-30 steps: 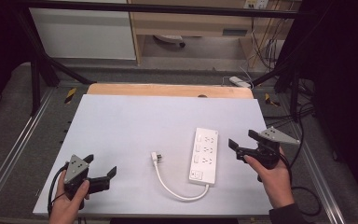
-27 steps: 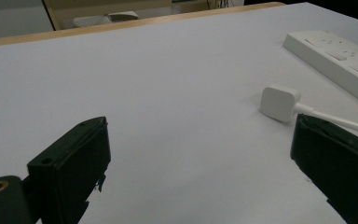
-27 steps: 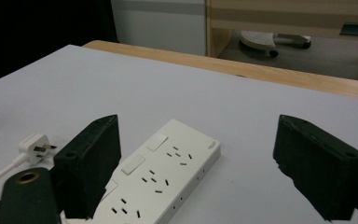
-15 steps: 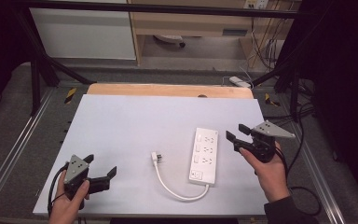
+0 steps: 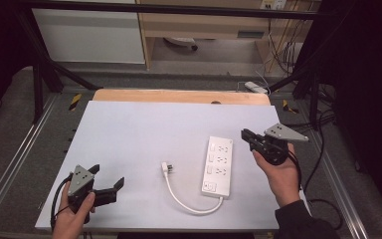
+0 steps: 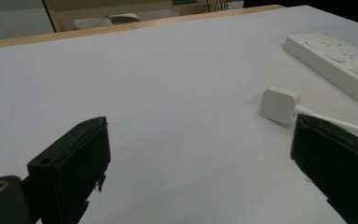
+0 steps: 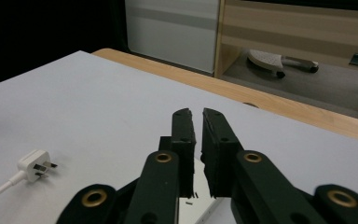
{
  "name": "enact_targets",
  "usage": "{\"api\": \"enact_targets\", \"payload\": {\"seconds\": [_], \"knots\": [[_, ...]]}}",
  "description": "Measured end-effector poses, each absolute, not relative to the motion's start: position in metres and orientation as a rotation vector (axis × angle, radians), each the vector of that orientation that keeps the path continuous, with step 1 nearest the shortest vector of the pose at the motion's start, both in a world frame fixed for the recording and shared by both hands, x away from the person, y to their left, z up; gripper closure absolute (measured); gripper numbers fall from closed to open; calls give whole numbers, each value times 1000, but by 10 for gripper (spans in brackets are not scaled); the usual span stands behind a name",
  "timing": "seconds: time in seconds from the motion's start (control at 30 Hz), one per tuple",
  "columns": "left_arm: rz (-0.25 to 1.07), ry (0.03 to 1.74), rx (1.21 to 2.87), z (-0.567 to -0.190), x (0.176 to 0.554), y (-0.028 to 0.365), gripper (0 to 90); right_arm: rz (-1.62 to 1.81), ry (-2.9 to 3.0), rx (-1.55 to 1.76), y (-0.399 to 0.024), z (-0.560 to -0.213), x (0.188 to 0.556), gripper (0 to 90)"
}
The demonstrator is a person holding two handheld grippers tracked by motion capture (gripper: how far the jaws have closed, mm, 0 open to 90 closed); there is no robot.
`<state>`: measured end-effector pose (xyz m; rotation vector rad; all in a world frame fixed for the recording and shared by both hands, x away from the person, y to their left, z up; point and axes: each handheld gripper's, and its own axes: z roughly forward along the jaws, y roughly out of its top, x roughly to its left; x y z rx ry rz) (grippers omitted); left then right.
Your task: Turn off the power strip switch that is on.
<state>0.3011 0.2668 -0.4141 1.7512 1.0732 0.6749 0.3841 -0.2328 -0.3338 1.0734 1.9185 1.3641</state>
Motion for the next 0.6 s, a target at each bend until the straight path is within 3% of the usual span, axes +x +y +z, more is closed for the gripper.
{"api": "enact_targets", "payload": {"seconds": [0.13,0.6], "knots": [[678,1071,1754,-414,301,267,46,1357,1922,1066,-227,-333,390,900],[679,1072,1752,-414,302,268,46,1356,1939,1075,-207,-338,412,900]]}}
